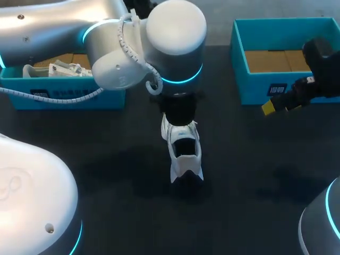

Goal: Take the shoe out of the shoebox, open the shoe tongue, remove and reinsert the insole, then place the shoe into the shoebox

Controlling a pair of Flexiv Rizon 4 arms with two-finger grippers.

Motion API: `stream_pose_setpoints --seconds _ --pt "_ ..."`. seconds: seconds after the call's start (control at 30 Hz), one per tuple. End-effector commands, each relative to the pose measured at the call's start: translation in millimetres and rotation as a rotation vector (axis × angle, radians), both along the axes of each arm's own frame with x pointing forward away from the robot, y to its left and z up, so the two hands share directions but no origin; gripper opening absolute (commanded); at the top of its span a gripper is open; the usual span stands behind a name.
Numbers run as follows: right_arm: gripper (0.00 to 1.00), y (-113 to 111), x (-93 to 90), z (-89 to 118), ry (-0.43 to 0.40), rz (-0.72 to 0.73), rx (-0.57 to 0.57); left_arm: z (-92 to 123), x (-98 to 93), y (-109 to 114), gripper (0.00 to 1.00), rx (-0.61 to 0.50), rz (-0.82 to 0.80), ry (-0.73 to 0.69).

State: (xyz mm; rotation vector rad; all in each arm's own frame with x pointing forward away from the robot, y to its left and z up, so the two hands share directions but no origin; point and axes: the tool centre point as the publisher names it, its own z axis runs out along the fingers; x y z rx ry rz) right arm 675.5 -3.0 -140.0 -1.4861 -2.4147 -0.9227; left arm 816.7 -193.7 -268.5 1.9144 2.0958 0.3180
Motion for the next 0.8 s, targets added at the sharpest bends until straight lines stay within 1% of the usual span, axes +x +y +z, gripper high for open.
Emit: stream_pose_setpoints --seconds 0.03,0.1,0.13,0.17,0.2,0.23,0.27,0.3,0.33,0.37,0.63,0.8 --pt "1.0 1.3 2.4 -0.3 0.004 0.002 -0.002 -3.8 4.1 -1.2 0.32 -0.001 -0.005 0.008" --pt "1.0 1.3 2.4 -0.3 0.004 0.002 -0.002 -6.6 5.0 -2.3 0.26 0.002 -0.009 0.014" --pt "1.0 1.3 2.4 -0.3 0.004 0.002 -0.002 -8.0 5.3 -2.7 0.21 0.002 -0.009 0.019" --pt "1.0 1.3 2.4 -0.3 0.004 0.002 -0.002 -10.0 5.6 -3.2 0.2 0.002 -0.009 0.024" --pt "1.0 1.3 2.4 -0.3 0.004 0.002 -0.002 -11.9 5.6 -3.6 0.15 0.002 -0.009 0.027" --pt "1.0 1.3 2.4 -0.3 0.004 0.002 -0.002 -13.7 5.5 -4.0 0.06 0.001 -0.009 0.031" --pt "1.0 1.3 2.4 -0.3 0.004 0.002 -0.002 -15.6 5.1 -4.4 0.07 0.001 -0.008 0.034" --pt "1.0 1.3 2.4 -0.3 0.004 0.002 -0.002 -17.8 4.6 -4.8 0.11 0.0 -0.009 0.038" --pt "1.0 1.3 2.4 -0.3 0.004 0.002 -0.002 -20.1 3.9 -5.2 0.18 0.001 -0.01 0.043" --pt "1.0 1.3 2.4 -0.3 0.004 0.002 -0.002 -21.4 3.2 -5.5 0.21 0.002 -0.011 0.044" --pt "1.0 1.3 2.4 -0.3 0.004 0.002 -0.002 -31.0 -7.8 -8.5 0.2 0.002 -0.02 0.071" --pt "1.0 1.3 2.4 -0.3 0.004 0.002 -0.002 -43.0 -16.2 -10.8 0.21 0.01 -0.026 0.1"
